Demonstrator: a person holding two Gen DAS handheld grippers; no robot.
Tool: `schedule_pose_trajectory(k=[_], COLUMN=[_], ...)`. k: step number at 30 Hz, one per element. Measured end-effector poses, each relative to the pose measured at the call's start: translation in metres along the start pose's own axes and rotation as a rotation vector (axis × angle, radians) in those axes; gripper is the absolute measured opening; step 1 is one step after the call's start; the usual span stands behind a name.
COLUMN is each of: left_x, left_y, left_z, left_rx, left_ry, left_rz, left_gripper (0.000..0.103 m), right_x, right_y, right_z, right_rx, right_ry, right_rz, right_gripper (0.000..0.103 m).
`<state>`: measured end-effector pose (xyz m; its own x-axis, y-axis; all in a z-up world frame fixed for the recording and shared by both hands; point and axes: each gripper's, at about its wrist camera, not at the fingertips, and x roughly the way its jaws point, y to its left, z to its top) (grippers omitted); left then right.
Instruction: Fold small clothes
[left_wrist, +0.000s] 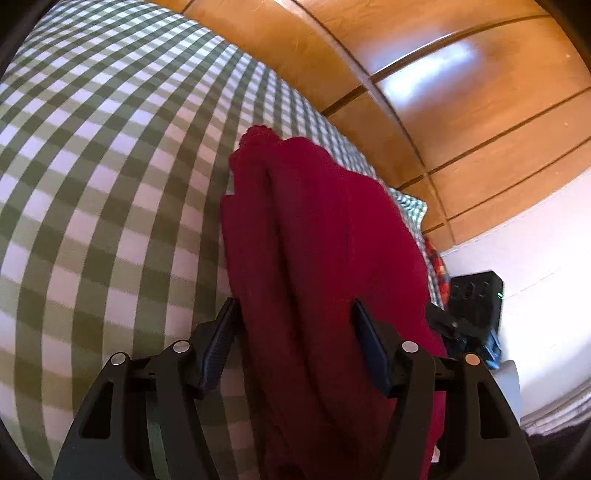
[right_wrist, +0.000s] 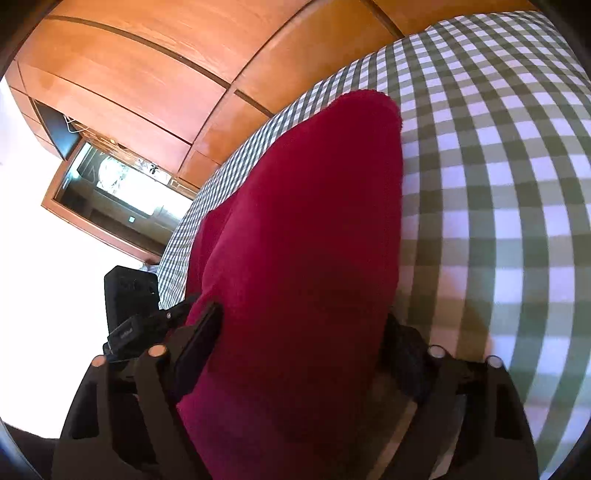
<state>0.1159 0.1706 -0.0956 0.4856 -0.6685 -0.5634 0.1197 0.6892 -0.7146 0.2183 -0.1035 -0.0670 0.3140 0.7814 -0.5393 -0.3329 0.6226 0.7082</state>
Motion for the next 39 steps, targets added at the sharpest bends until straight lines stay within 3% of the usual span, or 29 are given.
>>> schedule_pose_trajectory(k=[4, 8, 14, 25, 31, 33, 35, 38, 39], left_x=[0.000, -0.005, 0.016, 0.180, 0.260, 0.292, 0.323, 0.331, 0.328], left_y=[-0.004, -0.018, -0.080, -0.237, -0.295, -0.298, -0.290, -0.283, -0.283], left_z=[-0.005, -0.005, 0.001, 0.035, 0.043, 0.042, 0.038, 0.031, 0.032], left_rx=[0.036, 0.046, 0.181, 0.378, 0.448, 0.456, 0.458, 0.514, 0.524], left_ry=[-0.031, -0.070, -0.035, 0.131, 0.188, 0.223, 0.263, 0.232, 0.228], left_rz=[-0.046, -0.100, -0.159, -0.226, -0.152, -0.088, 0.026, 0.089, 0.096], left_gripper=[0.041, 0.034, 0.034, 0.034, 0.034, 0.034, 0.034, 0.054, 0.054], right_x=[0.003, -0.023, -0.099, -0.263, -0.303, -0.304, -0.290, -0.282, -0.284], right_y=[0.009, 0.018, 0.004, -0.077, -0.125, -0.150, -0.180, -0.199, -0.198], right_z=[0.002, -0.006, -0.019, -0.004, 0.002, 0.000, -0.005, -0.018, -0.021], right_rx=[-0.015, -0.059, -0.057, 0.045, 0.128, 0.174, 0.243, 0.293, 0.299], right_ry=[-0.007, -0.041, -0.158, -0.413, -0.485, -0.471, -0.421, -0.450, -0.458], right_rz=[0.006, 0.000, -0.034, -0.261, -0.375, -0.420, -0.472, -0.457, -0.462], right_gripper=[0.050, 0.044, 0.043, 0.043, 0.043, 0.043, 0.045, 0.056, 0.062])
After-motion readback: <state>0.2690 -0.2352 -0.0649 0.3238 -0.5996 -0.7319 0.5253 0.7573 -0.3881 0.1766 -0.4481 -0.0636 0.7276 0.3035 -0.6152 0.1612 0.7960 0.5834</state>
